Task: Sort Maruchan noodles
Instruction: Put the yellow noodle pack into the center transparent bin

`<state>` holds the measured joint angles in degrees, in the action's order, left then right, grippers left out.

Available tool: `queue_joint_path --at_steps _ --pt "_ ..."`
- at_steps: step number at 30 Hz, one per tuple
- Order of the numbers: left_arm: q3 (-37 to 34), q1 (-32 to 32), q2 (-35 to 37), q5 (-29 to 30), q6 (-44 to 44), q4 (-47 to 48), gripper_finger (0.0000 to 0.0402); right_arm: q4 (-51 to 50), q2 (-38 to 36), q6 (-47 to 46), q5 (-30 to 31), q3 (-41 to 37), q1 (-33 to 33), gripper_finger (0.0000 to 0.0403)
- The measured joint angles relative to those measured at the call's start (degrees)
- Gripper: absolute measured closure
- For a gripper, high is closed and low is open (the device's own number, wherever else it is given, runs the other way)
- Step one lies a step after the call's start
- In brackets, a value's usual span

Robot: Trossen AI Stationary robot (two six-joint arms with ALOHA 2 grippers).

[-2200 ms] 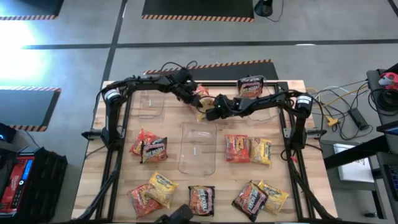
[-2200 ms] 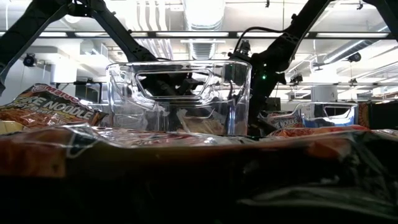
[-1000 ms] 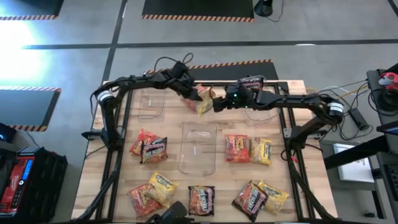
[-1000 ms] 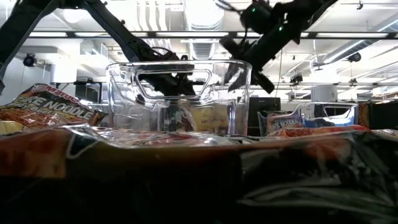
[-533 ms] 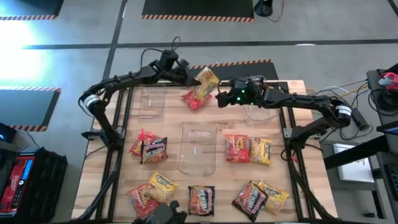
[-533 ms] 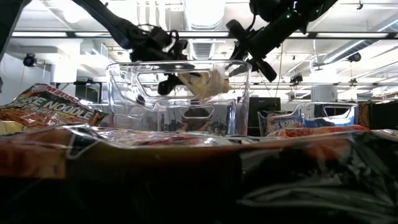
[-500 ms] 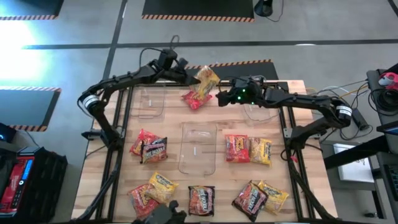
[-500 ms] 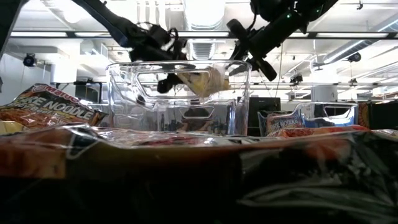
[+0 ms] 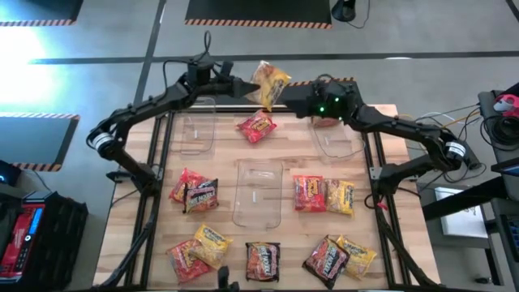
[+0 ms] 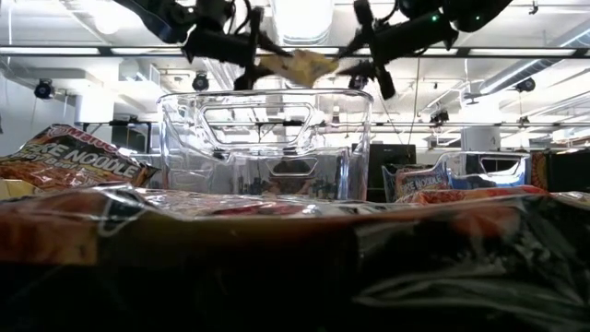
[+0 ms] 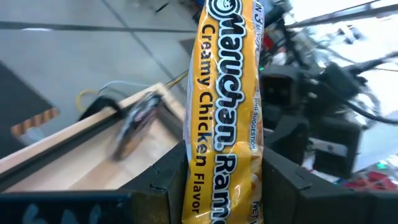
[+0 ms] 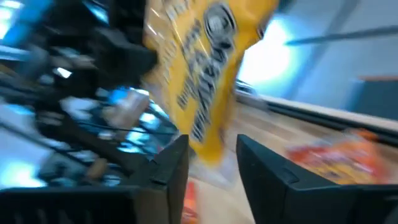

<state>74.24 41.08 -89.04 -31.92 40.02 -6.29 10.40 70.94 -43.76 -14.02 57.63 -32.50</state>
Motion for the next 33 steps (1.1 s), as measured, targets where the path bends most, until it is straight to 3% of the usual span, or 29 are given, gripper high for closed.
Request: queue_joint_path --at_steps 5,14,33 --pt "-0.02 -2.01 0.72 -0.02 3.37 -5.12 0.0274 7.19 -0.04 -2.77 -6.95 0.00 -2.32 0.0230" --pt "-0.02 -2.71 1.74 1.11 6.45 -9.22 0.0274 10.18 -0.24 -2.26 -8.94 0.02 -2.90 0.0177" --pt "-0.02 -6.83 1.32 1.52 7.68 -10.86 0.0274 18.65 -0.26 3.49 -8.96 0.02 -2.89 0.0173"
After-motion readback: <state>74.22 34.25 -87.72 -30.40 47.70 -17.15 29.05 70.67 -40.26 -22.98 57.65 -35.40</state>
